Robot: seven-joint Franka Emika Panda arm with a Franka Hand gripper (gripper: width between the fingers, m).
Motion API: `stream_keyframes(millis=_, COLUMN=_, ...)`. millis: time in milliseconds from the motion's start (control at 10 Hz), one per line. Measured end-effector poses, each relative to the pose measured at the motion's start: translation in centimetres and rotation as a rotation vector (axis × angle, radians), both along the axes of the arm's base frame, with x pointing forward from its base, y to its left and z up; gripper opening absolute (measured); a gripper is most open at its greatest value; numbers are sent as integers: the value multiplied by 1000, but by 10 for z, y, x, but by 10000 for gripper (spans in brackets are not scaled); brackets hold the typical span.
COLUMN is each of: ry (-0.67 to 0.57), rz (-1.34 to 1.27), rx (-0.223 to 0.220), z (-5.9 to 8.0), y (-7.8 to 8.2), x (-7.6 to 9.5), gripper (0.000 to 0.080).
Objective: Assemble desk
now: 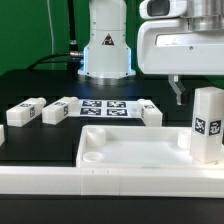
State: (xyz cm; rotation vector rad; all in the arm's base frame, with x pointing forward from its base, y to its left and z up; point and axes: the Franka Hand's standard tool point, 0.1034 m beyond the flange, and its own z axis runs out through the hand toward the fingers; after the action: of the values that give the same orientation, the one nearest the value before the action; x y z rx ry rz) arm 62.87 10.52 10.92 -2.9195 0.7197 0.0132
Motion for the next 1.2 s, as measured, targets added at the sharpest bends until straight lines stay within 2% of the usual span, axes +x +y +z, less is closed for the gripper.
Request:
stream_keyframes(millis=700, ry=-63, rz=580, rx=-35, z=0, y=-2, x=0, gripper=648)
stream_keyframes(millis=800, ry=-70, rz=689, rx=-63, z=0, y=-3, x=0, gripper=648)
stream_keyframes(millis=1000, ry=-87, rz=772, rx=-88, z=0, y=0, x=2, gripper=626)
stream_keyframes(millis=1100, ry=-87, rz=766, rx=-86, z=0, y=-1, x=2, gripper=626)
stream_keyframes(millis=1200, ry=-87, rz=766, rx=-86, z=0, y=-1, x=2, gripper=457)
